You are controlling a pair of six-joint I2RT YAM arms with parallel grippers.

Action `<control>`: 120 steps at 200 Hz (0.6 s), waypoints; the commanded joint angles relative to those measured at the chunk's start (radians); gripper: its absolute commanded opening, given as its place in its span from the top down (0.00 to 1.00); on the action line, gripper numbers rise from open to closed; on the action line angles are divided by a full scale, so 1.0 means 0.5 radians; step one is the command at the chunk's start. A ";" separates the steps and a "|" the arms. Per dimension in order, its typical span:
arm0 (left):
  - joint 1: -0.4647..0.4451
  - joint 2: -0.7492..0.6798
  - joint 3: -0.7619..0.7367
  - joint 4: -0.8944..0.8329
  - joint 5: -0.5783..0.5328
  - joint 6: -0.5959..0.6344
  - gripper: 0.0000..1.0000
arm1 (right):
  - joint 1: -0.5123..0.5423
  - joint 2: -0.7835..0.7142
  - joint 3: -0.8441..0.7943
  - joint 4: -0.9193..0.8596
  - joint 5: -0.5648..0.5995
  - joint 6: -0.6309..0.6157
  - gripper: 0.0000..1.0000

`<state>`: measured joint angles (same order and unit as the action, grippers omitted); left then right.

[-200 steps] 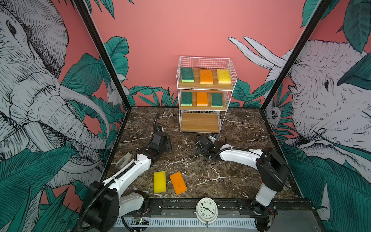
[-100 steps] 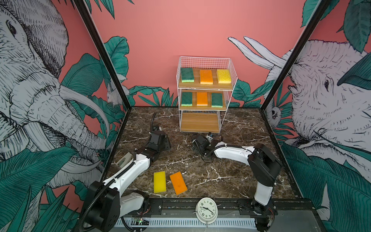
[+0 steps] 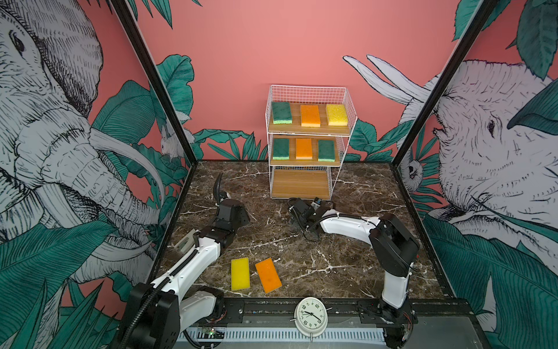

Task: Place and organize the cleaning sponges onto the shelf
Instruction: 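Lower the right gripper over the bright green foam sponge and close on it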

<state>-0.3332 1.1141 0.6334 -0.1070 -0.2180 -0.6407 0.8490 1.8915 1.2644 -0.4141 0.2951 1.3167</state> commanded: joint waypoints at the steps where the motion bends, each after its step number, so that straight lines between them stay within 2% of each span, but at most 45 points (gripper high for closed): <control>1: 0.013 0.010 -0.003 0.041 -0.015 -0.055 0.42 | -0.003 0.033 0.066 -0.098 0.030 0.073 0.05; 64: 0.027 0.114 0.009 0.102 0.049 -0.075 0.42 | -0.041 0.028 0.183 -0.436 0.088 -0.096 0.04; 120: 0.049 0.142 -0.011 0.131 0.089 -0.098 0.42 | -0.044 -0.050 0.108 -0.383 0.082 0.081 0.01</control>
<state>-0.3180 1.1843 0.6334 -0.0715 -0.1898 -0.6662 0.8291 1.9007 1.3262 -0.5758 0.3077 1.3022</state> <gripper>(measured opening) 0.576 0.984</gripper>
